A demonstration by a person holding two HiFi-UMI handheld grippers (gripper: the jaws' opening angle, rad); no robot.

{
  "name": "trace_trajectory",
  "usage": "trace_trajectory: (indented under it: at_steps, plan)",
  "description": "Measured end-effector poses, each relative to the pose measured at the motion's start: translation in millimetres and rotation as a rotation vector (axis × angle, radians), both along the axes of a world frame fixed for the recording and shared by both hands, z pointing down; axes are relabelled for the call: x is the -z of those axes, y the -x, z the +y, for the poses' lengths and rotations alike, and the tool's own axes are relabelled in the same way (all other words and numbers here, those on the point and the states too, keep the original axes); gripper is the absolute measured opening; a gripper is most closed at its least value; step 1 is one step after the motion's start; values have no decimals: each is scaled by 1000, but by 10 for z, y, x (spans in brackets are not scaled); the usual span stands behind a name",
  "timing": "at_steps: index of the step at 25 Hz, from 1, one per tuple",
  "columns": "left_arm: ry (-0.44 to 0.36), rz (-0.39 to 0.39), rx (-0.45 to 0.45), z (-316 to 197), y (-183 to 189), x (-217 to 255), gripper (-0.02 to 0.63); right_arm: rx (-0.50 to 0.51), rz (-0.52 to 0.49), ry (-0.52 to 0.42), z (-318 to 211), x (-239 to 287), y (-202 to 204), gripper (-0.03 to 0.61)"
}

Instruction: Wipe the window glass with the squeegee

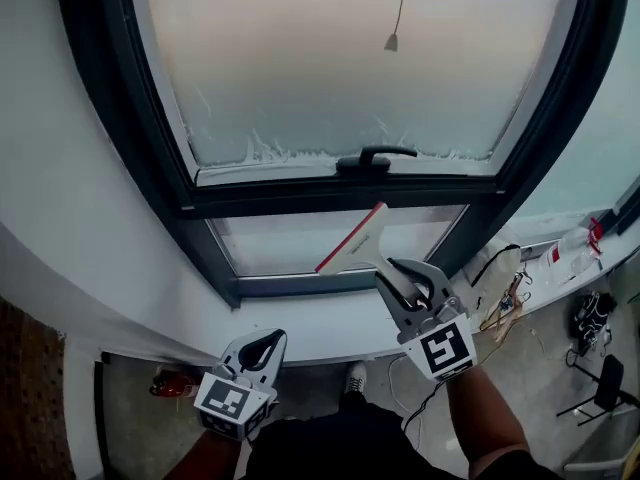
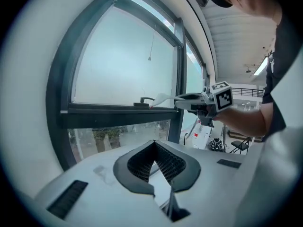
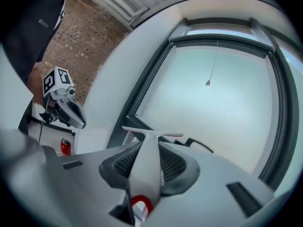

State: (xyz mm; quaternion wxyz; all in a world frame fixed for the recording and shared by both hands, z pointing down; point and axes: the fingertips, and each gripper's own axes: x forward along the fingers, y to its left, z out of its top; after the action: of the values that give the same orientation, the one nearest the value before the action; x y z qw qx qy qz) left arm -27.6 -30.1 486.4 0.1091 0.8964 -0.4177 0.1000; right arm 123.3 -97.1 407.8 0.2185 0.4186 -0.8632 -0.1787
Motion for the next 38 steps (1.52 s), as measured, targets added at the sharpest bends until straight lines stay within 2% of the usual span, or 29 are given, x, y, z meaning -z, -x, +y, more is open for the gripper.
trace_trajectory:
  at_steps: [3,6,8,11,15,22,25,32,35,38]
  plan:
    - [52,-24,-19,336,273,-98,0,-39,-134,125,551,-445,213,87]
    - [60,26,-46,585,436,-261,0,-128,-277,303,1054,-962,345,87]
    - [61,56,-86,730,455,-301,0,-199,-335,402,1300,-1255,381,87]
    - [56,67,-128,914,448,-287,0,-284,-394,467,1594,-1428,327,87]
    - [36,91,-153,1128,399,-293,0,-322,-407,426,1879,-1279,207,87]
    - [38,83,-132,1442,281,-296,0,-277,-439,345,2187,-938,182,87]
    - [24,75,-126,1596,84,-241,0,-242,-447,339,2386,-852,107,87]
    - [35,138,-89,2069,-493,-95,0,-169,-488,280,2881,-676,-262,87]
    - [49,133,-49,2363,-660,-113,0,-153,-485,313,3086,-714,-446,87]
    - [63,97,4,2639,-748,-196,0,-112,-506,345,3280,-774,-612,87]
